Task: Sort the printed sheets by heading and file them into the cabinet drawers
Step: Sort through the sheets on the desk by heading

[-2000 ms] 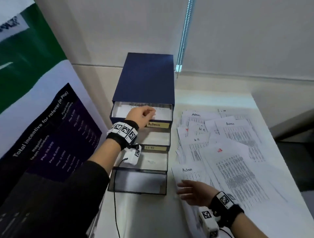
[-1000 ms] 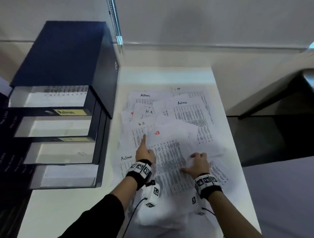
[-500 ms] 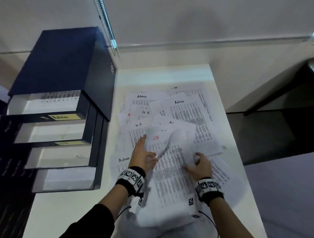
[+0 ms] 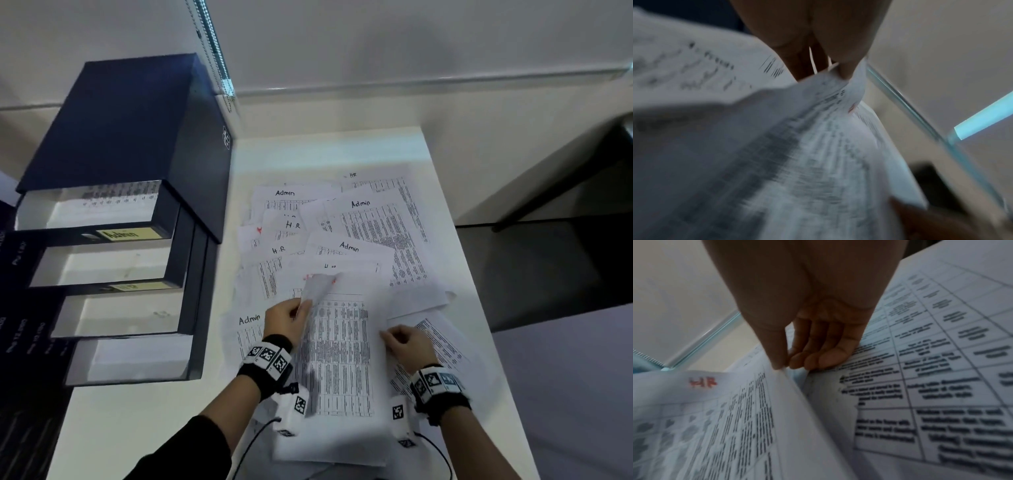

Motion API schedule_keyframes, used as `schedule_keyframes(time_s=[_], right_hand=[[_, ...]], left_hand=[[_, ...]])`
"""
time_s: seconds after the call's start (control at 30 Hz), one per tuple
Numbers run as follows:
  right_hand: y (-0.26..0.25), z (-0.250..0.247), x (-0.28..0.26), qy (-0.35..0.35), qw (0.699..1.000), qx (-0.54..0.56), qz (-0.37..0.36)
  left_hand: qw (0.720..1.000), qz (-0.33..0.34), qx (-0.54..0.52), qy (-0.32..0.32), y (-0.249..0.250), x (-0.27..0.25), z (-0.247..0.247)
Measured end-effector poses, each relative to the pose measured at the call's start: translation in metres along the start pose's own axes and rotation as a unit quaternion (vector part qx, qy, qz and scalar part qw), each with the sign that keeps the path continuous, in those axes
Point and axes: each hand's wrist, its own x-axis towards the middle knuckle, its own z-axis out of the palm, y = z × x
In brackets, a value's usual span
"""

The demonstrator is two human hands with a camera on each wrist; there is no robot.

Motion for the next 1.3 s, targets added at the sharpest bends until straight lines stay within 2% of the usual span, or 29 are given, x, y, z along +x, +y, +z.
schedule_keyframes(time_s=[0.1,0.23,0.3,0.43,0.53,0.63,0.73,0.8,0.9,1.07,1.13,1.2,1.3], right_hand=[[-0.013,0.006,-0.005,-0.032,0.999,-0.002,-0.038],[-0.014,0.01,-0.009,-0.005,0.999,0.047,-0.008],[-0.005,0.008,-0.007,0.01,0.998,0.058,0.018],[0.007,0.0,-0.003,0.014,0.999,0.002,0.032],[0.002,-0.001,-0.003,0.003,0.999,-0.027,0.029],[-0.003,-0.002,-0.003,-0.011,0.999,-0.041,0.015],[-0.005,-0.001,-0.004,-0.046,0.998,-0.048,0.01],[0.0,0.0,-0.003,-0.056,0.996,-0.064,0.003],[0.004,0.0,-0.003,-0.053,0.996,-0.074,-0.001],[0.0,0.001,-0.008,-0.063,0.996,-0.07,-0.005],[-0.001,0.001,-0.007,-0.061,0.995,-0.076,-0.006],[-0.004,0.002,-0.006,-0.059,0.996,-0.061,-0.007],[-0.004,0.004,-0.005,-0.058,0.998,0.014,-0.003]], left_hand=[[0.996,-0.072,-0.042,0.029,-0.003,0.006,0.004],[0.985,-0.124,-0.107,0.045,-0.002,0.011,0.005],[0.982,-0.127,-0.129,0.046,-0.007,0.014,0.006],[0.978,-0.116,-0.169,0.035,-0.023,0.017,0.005],[0.981,-0.095,-0.171,-0.002,-0.018,0.014,0.005],[0.972,-0.114,-0.205,-0.031,-0.014,0.017,0.012],[0.982,-0.122,-0.137,-0.047,-0.015,0.031,0.017],[0.987,-0.107,-0.103,-0.065,-0.006,0.037,0.015],[0.997,-0.049,-0.051,-0.037,0.005,0.043,0.017],[0.994,-0.001,-0.102,0.025,0.002,0.049,0.013],[0.994,-0.009,-0.104,0.019,0.003,0.049,0.009],[0.992,0.021,-0.124,0.012,0.002,0.046,0.006],[0.989,0.051,-0.141,-0.02,-0.002,0.041,-0.003]])
